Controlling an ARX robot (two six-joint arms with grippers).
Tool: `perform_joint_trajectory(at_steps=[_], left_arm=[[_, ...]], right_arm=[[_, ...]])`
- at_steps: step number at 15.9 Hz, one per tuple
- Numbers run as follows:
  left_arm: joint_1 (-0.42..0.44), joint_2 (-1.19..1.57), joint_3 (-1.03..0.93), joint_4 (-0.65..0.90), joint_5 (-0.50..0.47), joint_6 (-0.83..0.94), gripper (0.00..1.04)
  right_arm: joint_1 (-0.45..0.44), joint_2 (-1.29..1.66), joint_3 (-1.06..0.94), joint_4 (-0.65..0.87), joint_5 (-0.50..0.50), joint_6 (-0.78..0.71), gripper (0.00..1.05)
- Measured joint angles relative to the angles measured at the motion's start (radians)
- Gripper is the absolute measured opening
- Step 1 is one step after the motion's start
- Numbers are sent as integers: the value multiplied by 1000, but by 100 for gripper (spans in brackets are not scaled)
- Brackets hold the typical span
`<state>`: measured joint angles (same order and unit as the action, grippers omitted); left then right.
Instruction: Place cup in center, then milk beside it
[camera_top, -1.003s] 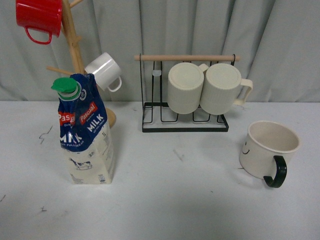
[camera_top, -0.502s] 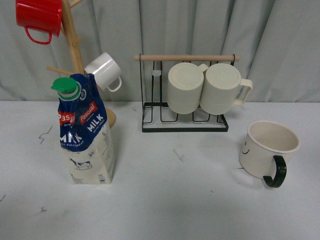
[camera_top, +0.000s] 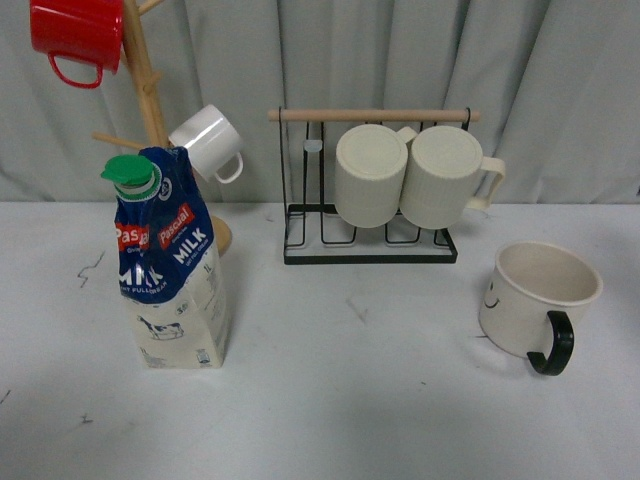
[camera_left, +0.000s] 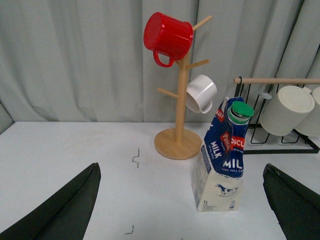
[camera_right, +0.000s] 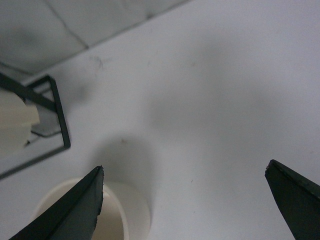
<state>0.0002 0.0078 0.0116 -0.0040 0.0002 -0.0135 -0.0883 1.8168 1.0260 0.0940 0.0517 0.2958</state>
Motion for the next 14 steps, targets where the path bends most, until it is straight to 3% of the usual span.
perform_joint_trajectory(at_steps=[6, 11, 12, 14], left_arm=[[0, 0, 0, 0, 0, 0, 98], [0, 0, 0, 0, 0, 0, 98], [0, 0, 0, 0, 0, 0, 98], [0, 0, 0, 0, 0, 0, 98]], right_arm=[[64, 132, 51, 17, -79, -43, 98], [89, 193, 47, 8, -89, -91, 98], [89, 193, 40, 11, -87, -93, 94], [89, 193, 38, 13, -85, -104, 69]])
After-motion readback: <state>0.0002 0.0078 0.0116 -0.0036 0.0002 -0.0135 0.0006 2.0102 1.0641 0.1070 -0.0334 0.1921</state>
